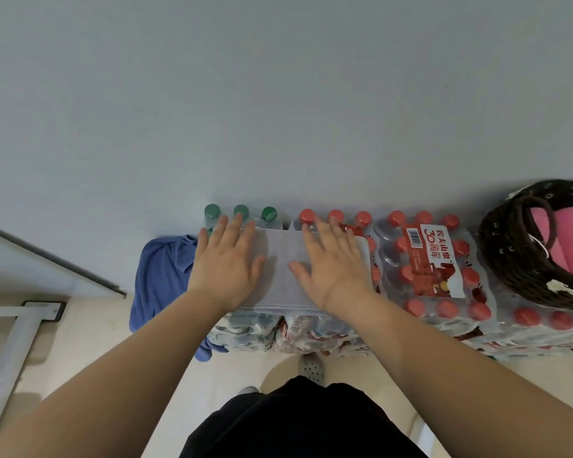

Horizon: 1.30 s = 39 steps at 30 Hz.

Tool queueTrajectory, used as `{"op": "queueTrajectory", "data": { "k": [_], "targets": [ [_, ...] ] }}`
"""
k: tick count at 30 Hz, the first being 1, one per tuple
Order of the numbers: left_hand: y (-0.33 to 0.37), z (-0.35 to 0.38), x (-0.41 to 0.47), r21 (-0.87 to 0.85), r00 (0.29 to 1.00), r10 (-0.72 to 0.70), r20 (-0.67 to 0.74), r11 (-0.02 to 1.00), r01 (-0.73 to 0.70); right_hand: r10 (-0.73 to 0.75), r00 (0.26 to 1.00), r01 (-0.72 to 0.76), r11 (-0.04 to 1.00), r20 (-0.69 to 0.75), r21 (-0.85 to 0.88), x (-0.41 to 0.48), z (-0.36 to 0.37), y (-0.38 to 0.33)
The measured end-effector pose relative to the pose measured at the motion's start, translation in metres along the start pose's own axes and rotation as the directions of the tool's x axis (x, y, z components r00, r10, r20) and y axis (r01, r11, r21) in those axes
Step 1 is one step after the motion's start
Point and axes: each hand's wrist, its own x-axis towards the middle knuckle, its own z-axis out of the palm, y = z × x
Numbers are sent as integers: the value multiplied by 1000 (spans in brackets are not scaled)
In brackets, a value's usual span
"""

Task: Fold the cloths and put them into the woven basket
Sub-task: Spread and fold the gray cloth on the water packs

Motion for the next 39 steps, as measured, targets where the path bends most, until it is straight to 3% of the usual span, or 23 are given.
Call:
{"op": "queueTrajectory", "data": {
  "k": [5, 17, 20, 23, 25, 27, 34, 39],
  "targets": [
    [-5, 32, 1, 55, 986, -28, 162, 998, 19, -15, 994, 26, 994, 109, -103, 10, 33, 14],
    [-13, 37, 0, -28, 990, -2, 144, 1000, 6, 44, 994, -33, 994, 99, -106, -1, 33, 47],
    [-18, 31, -4, -179, 1000, -13, -13, 984, 11, 79, 995, -69, 988, 67, -138, -3, 25, 37],
    [-25, 27, -10, -323, 937, -263, -229, 929, 182, 47, 998, -42, 989, 37, -139, -4, 12, 8],
    [-28, 27, -11, -392, 881, -443, -169, 850, 352, 5, 999, 2, 992, 51, -126, 0, 10, -15],
    [-32, 28, -11, -364, 862, -501, -72, 818, 445, -8, 998, 15, 991, 58, -131, 8, 17, -30],
    [-45, 19, 7, -389, 837, -518, 178, 744, 544, 85, 992, -64, 976, 94, -209, 18, 41, -36],
    [-37, 4, 5, -484, 876, -446, 183, 735, 475, 99, 989, -71, 970, 109, -233, 19, 41, -38]
  ]
}}
